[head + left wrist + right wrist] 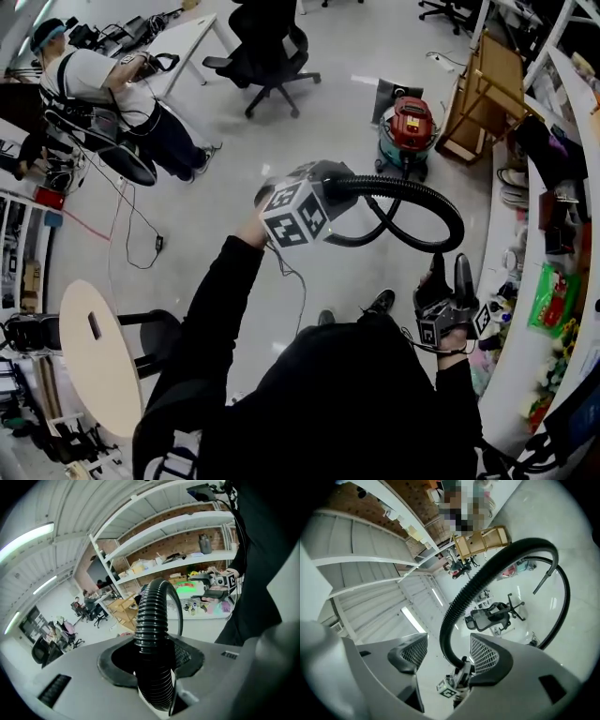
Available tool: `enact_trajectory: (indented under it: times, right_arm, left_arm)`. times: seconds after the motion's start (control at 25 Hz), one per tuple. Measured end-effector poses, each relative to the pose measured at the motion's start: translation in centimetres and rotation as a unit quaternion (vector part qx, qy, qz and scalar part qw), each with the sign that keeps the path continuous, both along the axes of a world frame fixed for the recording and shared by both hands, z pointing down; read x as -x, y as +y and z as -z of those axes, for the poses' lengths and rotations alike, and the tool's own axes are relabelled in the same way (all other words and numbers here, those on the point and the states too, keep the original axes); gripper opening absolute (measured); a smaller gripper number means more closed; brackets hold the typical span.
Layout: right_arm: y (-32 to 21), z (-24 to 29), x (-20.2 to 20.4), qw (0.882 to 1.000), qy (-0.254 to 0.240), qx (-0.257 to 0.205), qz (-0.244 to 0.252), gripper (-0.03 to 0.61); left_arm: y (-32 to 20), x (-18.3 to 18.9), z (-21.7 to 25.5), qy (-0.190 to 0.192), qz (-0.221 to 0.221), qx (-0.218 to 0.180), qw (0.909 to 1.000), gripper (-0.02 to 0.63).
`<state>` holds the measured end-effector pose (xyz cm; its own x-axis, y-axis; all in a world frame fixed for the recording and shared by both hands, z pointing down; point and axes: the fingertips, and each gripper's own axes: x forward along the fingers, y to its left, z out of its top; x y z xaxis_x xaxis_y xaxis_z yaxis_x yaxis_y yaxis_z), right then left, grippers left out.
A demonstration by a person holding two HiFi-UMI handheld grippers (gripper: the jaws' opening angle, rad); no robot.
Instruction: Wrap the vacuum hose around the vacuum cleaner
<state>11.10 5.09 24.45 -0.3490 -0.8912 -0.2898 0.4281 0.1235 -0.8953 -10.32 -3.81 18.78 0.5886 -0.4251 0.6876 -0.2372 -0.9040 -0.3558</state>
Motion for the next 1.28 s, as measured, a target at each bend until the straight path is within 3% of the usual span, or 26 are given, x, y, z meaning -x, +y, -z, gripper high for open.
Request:
enact_trajectory:
  times: [0.08, 0.12, 0.16, 0.2, 0.24, 0.28, 0.36, 0.44, 0.48, 0.52, 0.56, 0.6, 0.64, 0.68, 0.8, 0.84, 0.88, 0.96, 1.0, 1.2, 1.28]
  right_arm:
    - [0.0, -0.8, -0.6, 0.992, 0.107, -0.025, 0.063, 0.291]
    - [-0.2, -0.9, -0.8, 0.975, 0.194, -0.051, 0.095, 0.291]
    - [-0.7, -0.7, -1.0, 0.946, 0.29, -0.081, 0.117, 0.291]
    - [-1.7, -0.1, -1.5, 0.907, 0.387, -0.114, 0.124, 0.291]
    - [-3.1, 0.9, -2.0, 0.857, 0.479, -0.147, 0.118, 0.291]
    - [-4.7, 2.3, -2.6, 0.799, 0.565, -0.18, 0.1, 0.291]
    - [-8.1, 6.0, -2.5, 0.662, 0.705, -0.249, 0.054, 0.291]
    - [-11.1, 9.3, -0.7, 0.52, 0.797, -0.306, 0.022, 0.291]
    - [-12.5, 10.2, 0.5, 0.456, 0.828, -0.325, 0.016, 0.292]
    - [-13.7, 10.4, 1.6, 0.401, 0.85, -0.34, 0.014, 0.292]
    - [-14.9, 10.2, 2.6, 0.358, 0.865, -0.352, 0.015, 0.293]
    - [-15.7, 9.9, 3.4, 0.326, 0.874, -0.36, 0.016, 0.287]
    - [-16.3, 9.6, 3.8, 0.307, 0.88, -0.362, 0.019, 0.275]
    - [-16.7, 9.4, 3.9, 0.3, 0.883, -0.36, 0.022, 0.267]
    - [-16.7, 9.5, 4.3, 0.309, 0.877, -0.364, 0.043, 0.259]
    - [-16.6, 9.3, 4.6, 0.306, 0.875, -0.371, 0.053, 0.259]
    - [-16.8, 8.9, 4.9, 0.293, 0.876, -0.377, 0.062, 0.259]
    - [-17.9, 7.5, 5.7, 0.255, 0.884, -0.384, 0.081, 0.261]
    - [-18.8, 6.8, 6.1, 0.242, 0.886, -0.385, 0.09, 0.261]
    - [-23.9, 5.1, 8.0, 0.21, 0.898, -0.37, 0.114, 0.253]
    - [-26.1, 4.8, 8.7, 0.203, 0.903, -0.357, 0.126, 0.18]
  left_arm:
    - [-1.8, -1.3, 0.5, 0.002, 0.013, 0.005, 0.9999, 0.166]
    - [-2.2, -2.1, 0.6, -0.008, 0.011, 0.005, 0.9999, 0.166]
    - [-2.6, -3.0, 0.5, -0.025, 0.005, 0.003, 0.9997, 0.167]
    - [-2.9, -3.8, 0.3, -0.047, -0.002, 0.0, 0.9989, 0.17]
    - [-3.3, -4.6, -0.1, -0.072, -0.009, -0.004, 0.9974, 0.176]
    - [-3.8, -5.3, -0.5, -0.097, -0.013, -0.009, 0.9952, 0.184]
    - [-4.5, -6.6, -1.3, -0.139, -0.022, -0.014, 0.99, 0.192]
    - [-4.9, -7.9, -1.9, -0.176, -0.039, -0.009, 0.9835, 0.192]
    - [-5.1, -8.6, -2.2, -0.195, -0.05, -0.009, 0.9794, 0.192]
    - [-5.3, -9.3, -2.3, -0.214, -0.061, -0.011, 0.9749, 0.192]
    - [-5.6, -10.0, -2.4, -0.231, -0.068, -0.013, 0.9704, 0.192]
    - [-6.0, -10.5, -2.6, -0.249, -0.071, -0.013, 0.9659, 0.192]
    - [-6.5, -10.7, -2.7, -0.262, -0.069, -0.008, 0.9626, 0.193]
    - [-6.9, -10.8, -2.8, -0.265, -0.066, 0.001, 0.962, 0.195]
    - [-7.9, -10.7, -2.7, -0.243, -0.051, 0.032, 0.9682, 0.195]
    - [-8.3, -10.6, -2.7, -0.24, -0.05, 0.034, 0.969, 0.195]
    - [-8.7, -10.5, -2.7, -0.239, -0.053, 0.033, 0.9691, 0.195]
    - [-9.3, -10.7, -2.6, -0.239, -0.065, 0.026, 0.9684, 0.195]
    - [-9.7, -11.0, -2.5, -0.24, -0.075, 0.022, 0.9677, 0.195]
    - [-12.2, -13.4, -1.9, -0.224, -0.147, 0.009, 0.9633, 0.195]
    - [-14.0, -13.4, -1.6, -0.214, -0.164, 0.003, 0.9629, 0.199]
